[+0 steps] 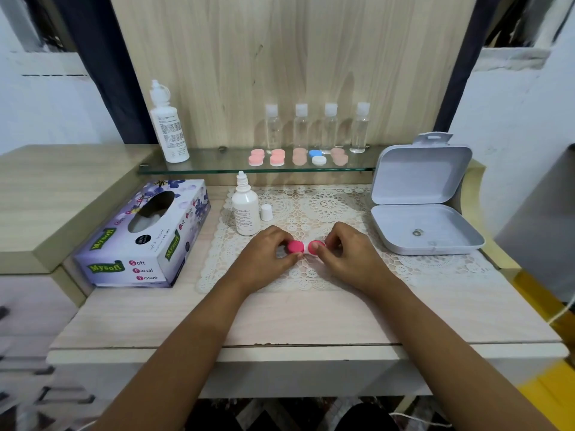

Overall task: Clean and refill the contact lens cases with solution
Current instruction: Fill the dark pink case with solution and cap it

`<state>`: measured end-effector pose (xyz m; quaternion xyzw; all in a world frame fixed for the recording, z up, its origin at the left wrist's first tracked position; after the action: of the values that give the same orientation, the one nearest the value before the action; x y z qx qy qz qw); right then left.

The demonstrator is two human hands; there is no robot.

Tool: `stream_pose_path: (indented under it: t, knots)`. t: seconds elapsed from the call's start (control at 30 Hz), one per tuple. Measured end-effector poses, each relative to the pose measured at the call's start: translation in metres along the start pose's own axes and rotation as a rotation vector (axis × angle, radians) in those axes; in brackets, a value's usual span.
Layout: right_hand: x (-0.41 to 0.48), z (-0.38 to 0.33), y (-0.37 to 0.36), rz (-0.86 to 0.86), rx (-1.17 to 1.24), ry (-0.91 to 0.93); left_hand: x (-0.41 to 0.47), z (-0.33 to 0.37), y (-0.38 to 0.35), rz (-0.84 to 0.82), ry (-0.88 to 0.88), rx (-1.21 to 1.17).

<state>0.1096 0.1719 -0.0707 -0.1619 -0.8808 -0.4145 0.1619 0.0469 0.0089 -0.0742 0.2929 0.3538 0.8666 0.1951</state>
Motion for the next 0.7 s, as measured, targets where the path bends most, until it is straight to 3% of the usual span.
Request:
stream_pose_path:
  t: [0.2,0.7]
  knots:
    - [-0.0001,-0.0036,-0.0023,-0.150,-0.047,0.044,0.0001,0.0018,0.0007,-0.005,0.002,0.001]
    - [0.0047,0.0011,-0.0019,-0.156,-0.083,0.060,-0.0003,0.0031,0.0009,-0.018,0.010,0.016]
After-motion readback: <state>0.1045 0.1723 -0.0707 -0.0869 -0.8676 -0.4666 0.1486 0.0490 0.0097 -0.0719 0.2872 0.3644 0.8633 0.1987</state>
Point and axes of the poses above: each hand's wrist, its own x-axis towards the middle knuckle, its own y-axis out of the back of the hand, z = x × y, the point moved 3 cm from there along x, towards the middle knuckle, and after that the axes turned 1 degree about -x, right-handed, at the moved point
